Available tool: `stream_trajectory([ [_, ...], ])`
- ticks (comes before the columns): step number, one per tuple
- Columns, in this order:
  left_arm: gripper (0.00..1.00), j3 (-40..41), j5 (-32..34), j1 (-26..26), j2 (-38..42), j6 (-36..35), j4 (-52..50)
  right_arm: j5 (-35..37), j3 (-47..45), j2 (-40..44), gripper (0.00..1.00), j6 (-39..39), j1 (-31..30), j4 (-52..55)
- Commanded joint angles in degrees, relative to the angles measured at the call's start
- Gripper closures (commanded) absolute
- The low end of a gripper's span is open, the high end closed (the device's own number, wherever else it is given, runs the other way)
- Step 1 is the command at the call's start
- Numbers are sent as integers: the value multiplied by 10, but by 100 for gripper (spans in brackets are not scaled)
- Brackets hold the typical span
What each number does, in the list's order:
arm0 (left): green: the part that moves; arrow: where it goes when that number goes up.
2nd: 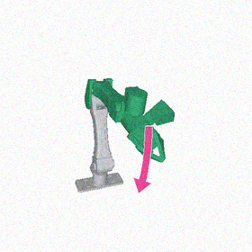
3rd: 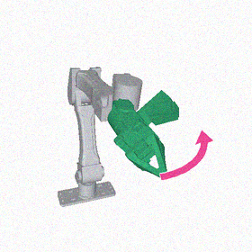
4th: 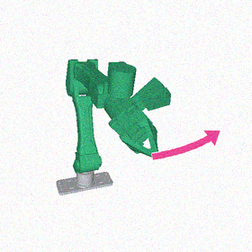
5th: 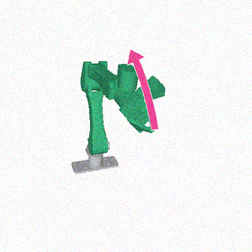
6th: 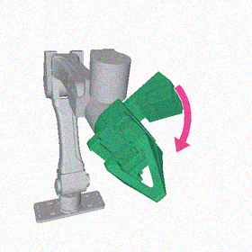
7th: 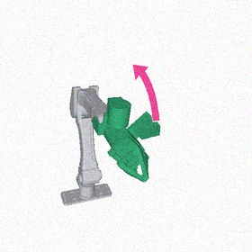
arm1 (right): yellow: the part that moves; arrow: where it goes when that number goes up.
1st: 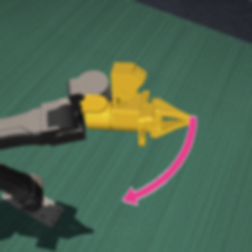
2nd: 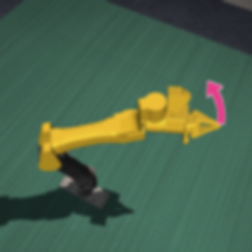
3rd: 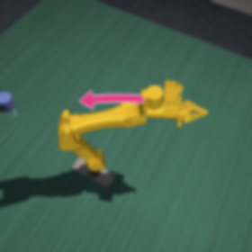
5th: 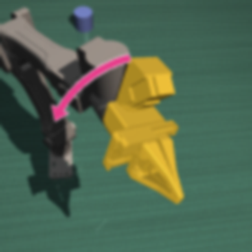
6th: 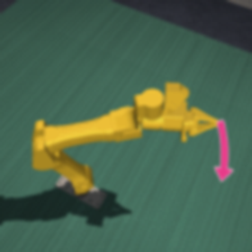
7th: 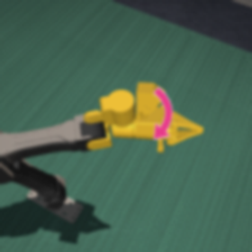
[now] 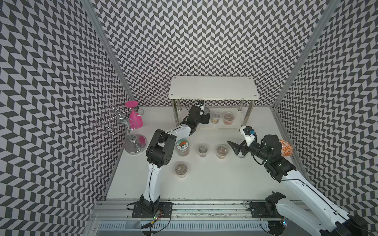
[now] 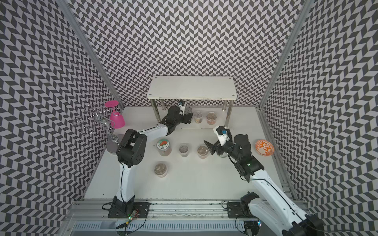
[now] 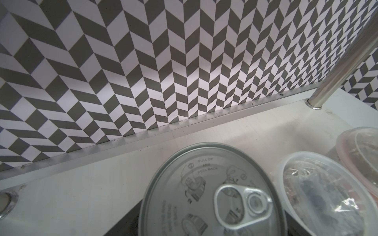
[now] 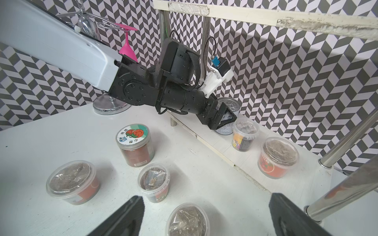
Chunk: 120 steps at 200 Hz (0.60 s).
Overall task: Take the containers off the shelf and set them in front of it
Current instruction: 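Pick up a container from the shelf.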
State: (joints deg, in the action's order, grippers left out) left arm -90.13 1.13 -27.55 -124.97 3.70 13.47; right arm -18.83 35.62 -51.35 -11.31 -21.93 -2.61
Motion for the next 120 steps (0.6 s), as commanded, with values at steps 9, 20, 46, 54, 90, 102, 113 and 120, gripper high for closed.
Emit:
stream_trajectory([
  [9, 19, -7, -12, 3, 5, -18, -2, 0, 3, -2, 0, 4, 4, -28],
  [20, 20, 6, -11, 3, 16, -22, 7, 0, 0, -1, 1, 7, 4, -32],
  [46, 22, 37, -14, 2, 46, -26, 14, -6, -5, -3, 0, 11, 4, -40],
  [54, 23, 50, -16, 1, 57, -26, 21, -7, -6, -3, 0, 13, 4, -42],
  [90, 24, 100, -22, -5, 105, -29, 30, -13, -11, -2, 0, 17, 4, -48],
  [102, 24, 121, -22, -9, 124, -32, 30, -12, -12, 0, 0, 16, 3, -46],
  [113, 24, 141, -25, -12, 141, -30, 31, -10, -13, 4, 0, 17, 4, -46],
  [120, 23, 155, -26, -14, 154, -29, 34, -8, -13, 5, 0, 17, 3, -47],
])
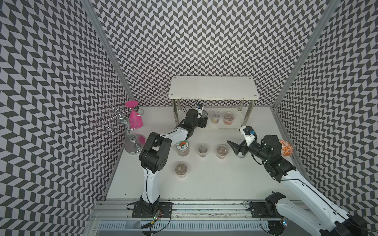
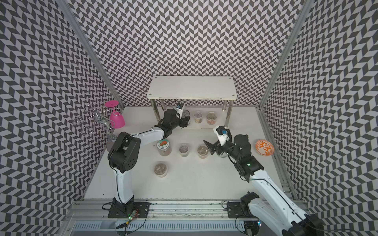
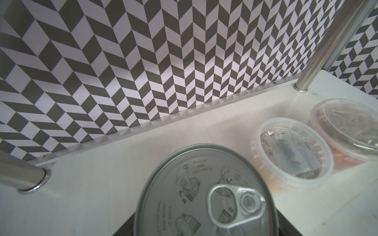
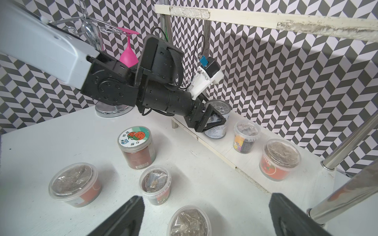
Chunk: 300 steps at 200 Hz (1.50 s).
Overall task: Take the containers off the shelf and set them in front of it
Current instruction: 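Pick up a container from the shelf, then place the container at the center of the board.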
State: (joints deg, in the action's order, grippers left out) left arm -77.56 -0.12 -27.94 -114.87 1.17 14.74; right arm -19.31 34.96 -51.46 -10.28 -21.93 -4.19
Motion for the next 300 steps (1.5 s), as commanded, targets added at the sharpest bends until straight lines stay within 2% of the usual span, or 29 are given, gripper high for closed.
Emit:
stream_trajectory([
  [1, 24, 31, -13, -10, 54, -3, 22, -3, -7, 7, 0, 7, 4, -31],
  [33, 24, 84, -21, -21, 105, 5, 19, -3, -9, 7, 0, 7, 4, -35],
  [95, 24, 199, -7, -81, 255, 24, -21, 2, -9, 4, 0, 7, 4, -38],
  [142, 25, 296, 51, -186, 424, 78, -103, 17, -10, 8, 0, 0, 4, -33],
  [175, 26, 369, 106, -278, 499, 145, -139, 17, -9, 7, 0, -3, 4, -33],
  [225, 26, 467, 142, -348, 509, 202, -110, 14, -14, 14, 1, -2, 4, -33],
  [278, 25, 517, 191, -372, 458, 212, -54, 16, -16, 21, 0, -2, 4, -32],
  [300, 25, 516, 207, -372, 438, 211, -60, 17, -14, 21, 0, -3, 4, -31],
])
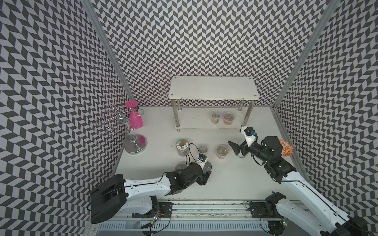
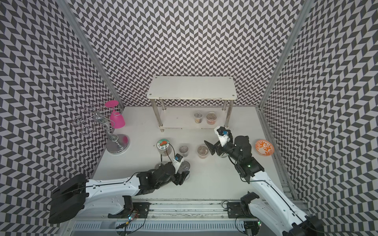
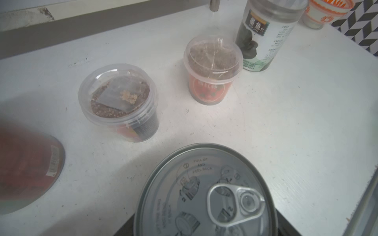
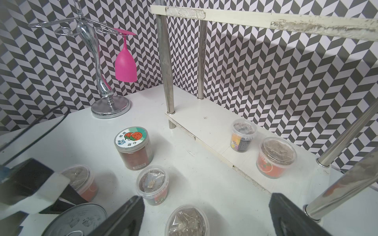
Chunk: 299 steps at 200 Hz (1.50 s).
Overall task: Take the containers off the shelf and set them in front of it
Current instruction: Place the container at the center of the board.
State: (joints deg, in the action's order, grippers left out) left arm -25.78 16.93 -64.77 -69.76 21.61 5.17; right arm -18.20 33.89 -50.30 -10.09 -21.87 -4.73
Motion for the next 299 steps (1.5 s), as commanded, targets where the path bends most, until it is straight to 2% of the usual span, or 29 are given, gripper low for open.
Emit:
stream_trajectory([
  [1, 25, -2, 38, -4, -14, 7, 35, 6, -3, 10, 0, -5, 3, -26],
  [18, 24, 0, 55, -3, -24, 7, 32, 10, -5, 12, 0, -5, 3, -27],
  [83, 19, -4, 55, -2, -54, 7, 44, 10, -6, 11, 0, -6, 3, -29],
  [135, 9, -13, 64, -2, -46, 23, 8, 9, -7, 13, 1, -7, 3, -29],
  [176, 7, -22, 63, -2, -25, 14, -5, -4, -6, 7, 1, -2, 3, -30],
  [202, 4, -33, 61, -3, -4, 13, -31, -29, -18, -9, 0, 38, 3, -67],
  [235, 2, -52, 48, -3, 37, 14, -100, -51, -27, -75, 1, 146, -1, -156],
  [259, 1, -68, 42, -1, 67, -1, -128, 12, 0, -143, 1, 178, -43, -194],
  [276, 0, -88, 40, 3, 72, -16, -146, 108, 38, -203, 0, 179, -86, -201],
  [299, 0, -107, 26, 23, 72, -34, -149, 190, 135, -310, 0, 238, -101, -143],
])
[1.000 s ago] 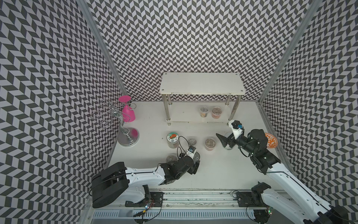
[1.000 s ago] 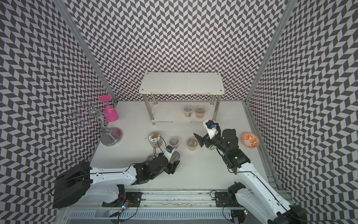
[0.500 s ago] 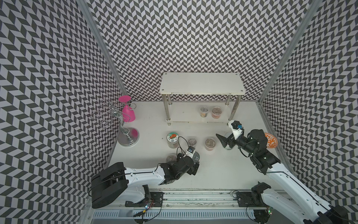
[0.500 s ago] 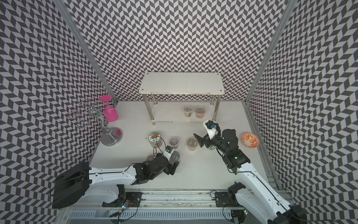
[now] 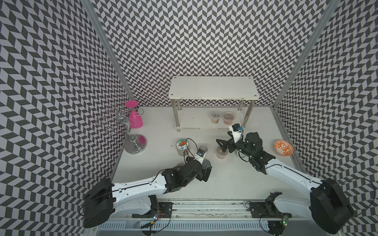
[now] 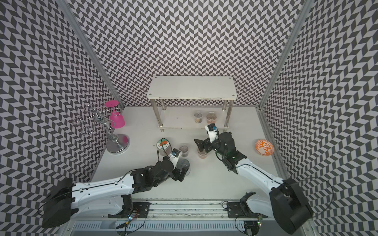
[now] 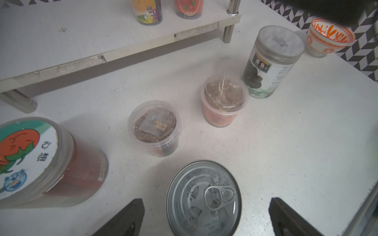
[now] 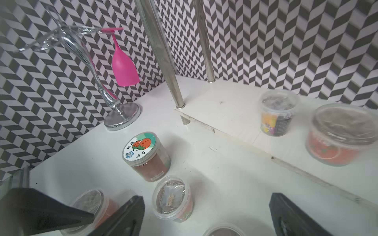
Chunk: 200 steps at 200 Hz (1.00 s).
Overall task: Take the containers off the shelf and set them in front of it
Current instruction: 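Place the container at the center of the board, then pick up a container from the shelf.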
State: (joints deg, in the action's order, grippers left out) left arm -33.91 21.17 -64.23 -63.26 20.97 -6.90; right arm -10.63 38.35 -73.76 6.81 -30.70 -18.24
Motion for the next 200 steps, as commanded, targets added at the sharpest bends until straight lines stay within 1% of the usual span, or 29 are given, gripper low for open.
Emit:
stream_trajectory([
  [1, 0, -26, -17, 19, 7, -28, -28, 116, 96, -78, 0, 71, -13, -4],
  [16, 0, -31, -25, 34, 8, -33, -26, 149, 152, -141, 0, 101, -17, 32],
  [33, 0, -33, -27, 45, 10, -40, -24, 188, 174, -185, 0, 125, -16, 14],
  [69, 0, -30, -36, 65, 12, -44, -14, 245, 254, -281, 0, 136, -16, 36],
  [103, 0, -30, -42, 72, 5, -43, -6, 270, 308, -344, 0, 108, -16, 31],
  [134, 0, -31, -46, 75, 1, -47, -1, 300, 342, -390, 2, 90, -11, 25],
  [172, 0, -32, -50, 78, -1, -51, 2, 327, 387, -435, 3, 49, -5, 7],
  [200, 0, -32, -54, 80, -2, -51, 1, 333, 412, -460, 5, 27, 6, -7],
])
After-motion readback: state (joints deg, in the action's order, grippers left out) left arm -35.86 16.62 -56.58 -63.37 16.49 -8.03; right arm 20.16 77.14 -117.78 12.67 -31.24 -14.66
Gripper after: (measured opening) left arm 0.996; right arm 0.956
